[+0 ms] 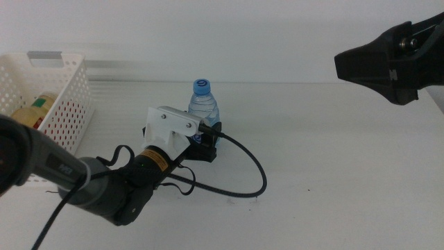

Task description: Use arms to grab the bottles and put them into the dustbin to the left of the table.

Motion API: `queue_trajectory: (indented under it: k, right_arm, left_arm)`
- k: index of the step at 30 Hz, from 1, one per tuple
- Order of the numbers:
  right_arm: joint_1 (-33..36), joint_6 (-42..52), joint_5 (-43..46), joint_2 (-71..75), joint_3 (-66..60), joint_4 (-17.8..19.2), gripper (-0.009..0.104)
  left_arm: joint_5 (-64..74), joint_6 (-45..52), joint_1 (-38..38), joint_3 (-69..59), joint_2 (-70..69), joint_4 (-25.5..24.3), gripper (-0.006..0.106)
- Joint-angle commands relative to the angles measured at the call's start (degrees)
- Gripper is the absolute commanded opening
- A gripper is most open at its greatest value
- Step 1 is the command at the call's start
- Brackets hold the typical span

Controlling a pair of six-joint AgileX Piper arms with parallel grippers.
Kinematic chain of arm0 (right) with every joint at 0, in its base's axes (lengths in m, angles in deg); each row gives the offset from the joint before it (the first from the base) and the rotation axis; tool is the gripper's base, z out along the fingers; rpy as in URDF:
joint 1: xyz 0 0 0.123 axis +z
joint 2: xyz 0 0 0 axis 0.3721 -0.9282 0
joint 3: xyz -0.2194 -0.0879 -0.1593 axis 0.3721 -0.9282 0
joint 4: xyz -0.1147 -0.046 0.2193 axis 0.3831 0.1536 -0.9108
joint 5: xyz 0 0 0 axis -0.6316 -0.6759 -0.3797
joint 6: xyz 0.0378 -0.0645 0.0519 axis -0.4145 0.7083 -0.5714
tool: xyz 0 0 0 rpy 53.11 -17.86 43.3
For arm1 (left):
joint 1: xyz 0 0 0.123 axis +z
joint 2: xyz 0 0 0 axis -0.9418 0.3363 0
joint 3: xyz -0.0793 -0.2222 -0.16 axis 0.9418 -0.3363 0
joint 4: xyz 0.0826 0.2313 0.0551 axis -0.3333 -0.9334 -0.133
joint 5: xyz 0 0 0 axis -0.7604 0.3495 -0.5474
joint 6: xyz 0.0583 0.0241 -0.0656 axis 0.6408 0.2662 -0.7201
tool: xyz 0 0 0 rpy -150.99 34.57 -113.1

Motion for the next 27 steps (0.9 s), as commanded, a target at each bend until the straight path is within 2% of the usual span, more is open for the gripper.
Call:
queue_trajectory:
  k: [1, 24, 27]
  right_arm:
    - [-0.36, 0.42, 0.57, 0.21, 0.38, 0.19, 0.088]
    - [-0.36, 0.42, 0.57, 0.21, 0.38, 0.19, 0.088]
    - [-0.36, 0.42, 0.57, 0.21, 0.38, 0.19, 0.088]
  left_arm:
    - [0.21, -0.77, 0.14, 1.62, 1.45, 0.00, 0.094]
    - [4.42, -1.95, 0.14, 11.81, 7.12, 0.66, 0.094]
    - [4.42, -2.20, 0.14, 12.11, 7.12, 1.30, 0.090]
